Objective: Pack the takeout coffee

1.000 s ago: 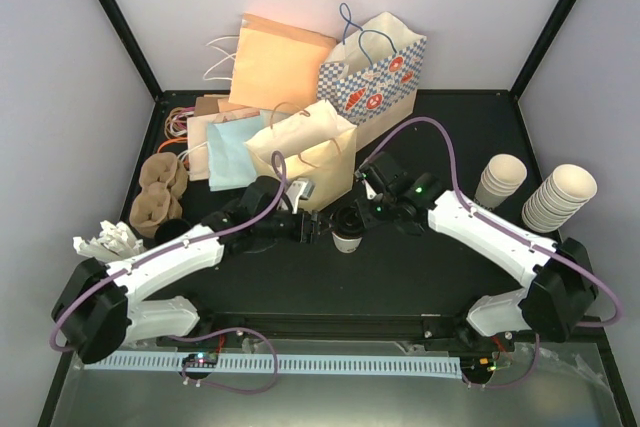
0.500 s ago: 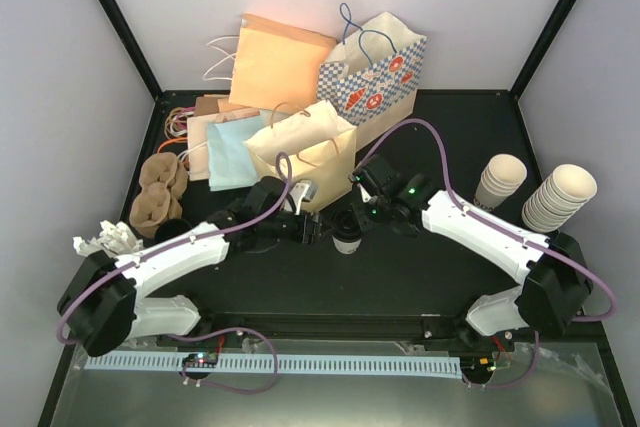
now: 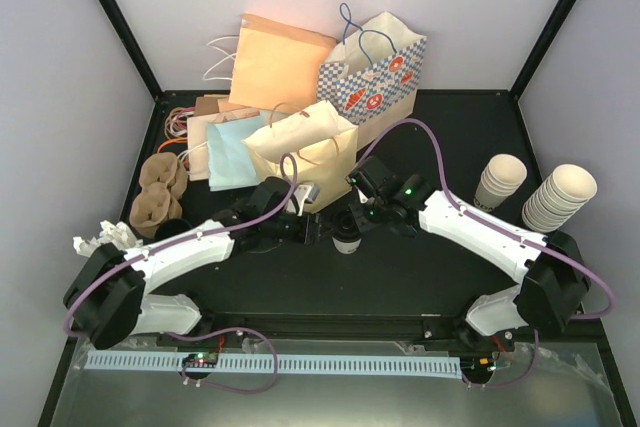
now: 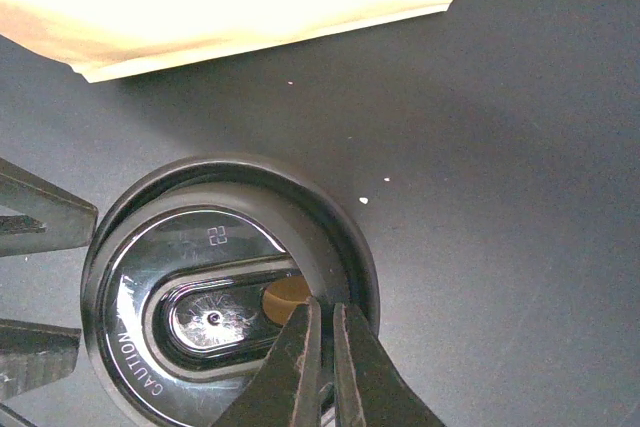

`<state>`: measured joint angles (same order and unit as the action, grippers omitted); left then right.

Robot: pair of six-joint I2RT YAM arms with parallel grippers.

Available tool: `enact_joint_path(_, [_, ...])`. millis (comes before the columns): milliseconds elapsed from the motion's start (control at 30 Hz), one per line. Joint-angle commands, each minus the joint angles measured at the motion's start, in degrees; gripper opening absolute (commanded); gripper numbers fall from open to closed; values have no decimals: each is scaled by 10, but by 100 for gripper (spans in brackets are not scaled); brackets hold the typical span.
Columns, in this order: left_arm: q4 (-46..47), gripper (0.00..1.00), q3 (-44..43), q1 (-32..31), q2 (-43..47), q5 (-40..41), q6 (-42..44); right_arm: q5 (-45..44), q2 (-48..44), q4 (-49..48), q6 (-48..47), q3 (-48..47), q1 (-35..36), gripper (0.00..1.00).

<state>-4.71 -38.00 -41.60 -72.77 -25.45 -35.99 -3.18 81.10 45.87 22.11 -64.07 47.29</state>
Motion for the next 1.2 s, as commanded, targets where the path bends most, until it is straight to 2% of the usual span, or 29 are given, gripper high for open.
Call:
enact_joint_path(0, [17,45,-9,-1,-3,-5,10,-17,2,6,-7,-11,5,2])
enact_joint_path(367, [2,35,-4,-1,-21,18,25,-16,-10,-2,-4,-1,6,4])
enact_joint_path(600, [-1,34,-2,-1,-18,22,28,-20,-27,-10,-1,0,6,10])
enact_joint_path(767, [-3,34,-5,-1,-14,24,29,-24,-24,-6,2,-5,6,19])
enact_joint_path(967, [-3,34,-7,-1,-13,24,27,-39,-26,1,5,-6,6,22])
enact_joint_path(1067, [-3,34,-8,-1,-10,22,27,-40,-35,1,4,-6,6,40])
enact_joint_path(1167, [-2,34,-9,-1,-10,24,27,-42,-42,1,1,-6,6,48])
